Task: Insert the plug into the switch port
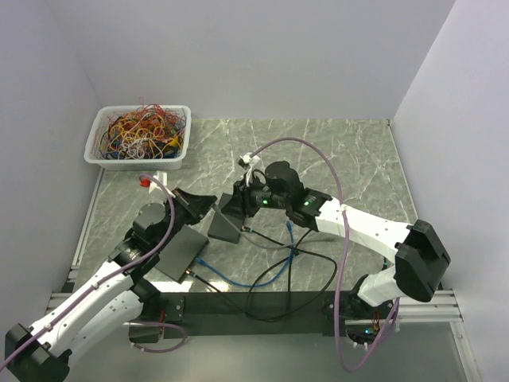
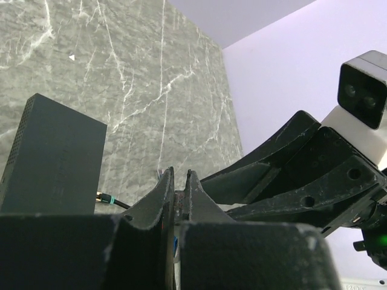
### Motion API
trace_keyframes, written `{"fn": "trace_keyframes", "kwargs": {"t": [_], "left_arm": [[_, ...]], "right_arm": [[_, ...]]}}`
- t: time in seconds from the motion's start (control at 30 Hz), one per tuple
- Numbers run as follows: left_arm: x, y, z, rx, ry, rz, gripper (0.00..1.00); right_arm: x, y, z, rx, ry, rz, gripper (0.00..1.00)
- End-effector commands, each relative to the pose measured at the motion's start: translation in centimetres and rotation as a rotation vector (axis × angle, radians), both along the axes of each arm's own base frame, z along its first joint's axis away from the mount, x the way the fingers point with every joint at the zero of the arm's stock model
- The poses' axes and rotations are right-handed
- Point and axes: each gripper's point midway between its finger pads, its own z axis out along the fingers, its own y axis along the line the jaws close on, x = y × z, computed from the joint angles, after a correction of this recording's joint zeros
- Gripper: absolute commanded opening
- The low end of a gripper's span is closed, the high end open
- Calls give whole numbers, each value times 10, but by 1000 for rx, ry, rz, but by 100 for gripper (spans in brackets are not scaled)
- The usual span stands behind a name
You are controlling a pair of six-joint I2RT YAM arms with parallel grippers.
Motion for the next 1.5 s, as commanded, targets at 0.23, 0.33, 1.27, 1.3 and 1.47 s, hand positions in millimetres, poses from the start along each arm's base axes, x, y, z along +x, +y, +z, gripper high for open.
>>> {"fn": "trace_keyframes", "kwargs": {"t": [0.23,0.33,1.27,1.3,1.47], "left_arm": [[-1,5,25,-43,-46,26,1],[-1,4,25,-46,-45,25,0],[2,3,24,-34,-36,27,0],[2,3,24,-35,-37,27,1],[2,3,25,-36,-39,27,0]], "right_arm": [[3,17,21,-18,-87,-4,42],[2,21,18,-29,-81,6,42],[-2,33,13,-72,-91,10,35],[-3,34,14,-70,-93,11,34],[-2,33,15,-68,-97,3,28]]}}
